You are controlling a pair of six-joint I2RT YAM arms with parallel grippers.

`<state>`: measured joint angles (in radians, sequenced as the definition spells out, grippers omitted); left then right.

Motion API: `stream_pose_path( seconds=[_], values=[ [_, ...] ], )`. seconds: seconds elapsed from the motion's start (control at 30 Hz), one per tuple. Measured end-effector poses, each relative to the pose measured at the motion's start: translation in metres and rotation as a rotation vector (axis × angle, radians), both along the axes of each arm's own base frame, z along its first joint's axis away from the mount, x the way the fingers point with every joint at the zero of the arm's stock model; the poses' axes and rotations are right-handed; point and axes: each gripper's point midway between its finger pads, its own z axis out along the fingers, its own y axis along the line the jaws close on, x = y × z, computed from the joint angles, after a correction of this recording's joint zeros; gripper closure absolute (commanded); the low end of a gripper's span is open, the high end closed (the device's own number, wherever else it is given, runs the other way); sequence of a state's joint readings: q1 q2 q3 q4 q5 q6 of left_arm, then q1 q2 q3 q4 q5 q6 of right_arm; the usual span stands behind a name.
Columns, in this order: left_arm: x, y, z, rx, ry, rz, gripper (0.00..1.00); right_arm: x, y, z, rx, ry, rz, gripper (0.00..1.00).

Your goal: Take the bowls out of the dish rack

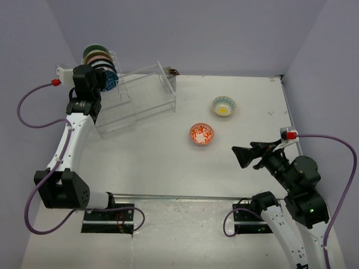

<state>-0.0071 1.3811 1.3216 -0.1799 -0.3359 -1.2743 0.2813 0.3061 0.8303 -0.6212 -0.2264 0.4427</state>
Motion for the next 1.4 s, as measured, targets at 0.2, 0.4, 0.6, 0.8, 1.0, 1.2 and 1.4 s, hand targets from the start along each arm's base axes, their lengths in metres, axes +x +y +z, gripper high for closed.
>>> stream_pose_path(
  seconds=[0.2,0.4,0.6,0.8,1.0,1.2,1.4],
  values=[
    [0.001,-0.007,0.000,-0.029,-0.008,-0.017,1.00,-0.002,-0.001,0.002,0.000,-0.011,0.001,0.01],
    [0.001,-0.008,0.000,-0.038,-0.009,-0.020,1.00,-0.003,-0.001,0.003,-0.001,-0.019,0.001,0.01],
    [0.001,-0.009,0.001,-0.038,-0.033,-0.029,1.00,-0.003,-0.001,0.003,-0.001,-0.022,0.001,0.01],
    [-0.002,-0.009,0.012,-0.023,-0.068,-0.032,1.00,-0.003,-0.001,0.003,-0.003,-0.023,0.002,0.01],
    [-0.008,-0.007,0.026,-0.002,-0.101,-0.034,1.00,-0.003,-0.001,0.003,-0.003,-0.023,0.004,0.01],
    [-0.012,-0.007,0.032,0.007,-0.114,-0.037,1.00,-0.001,0.001,0.001,-0.005,-0.011,0.010,0.01],
    [-0.018,-0.010,0.038,0.008,-0.130,-0.058,1.00,-0.001,0.002,0.000,-0.006,-0.004,0.017,0.01]
  ],
)
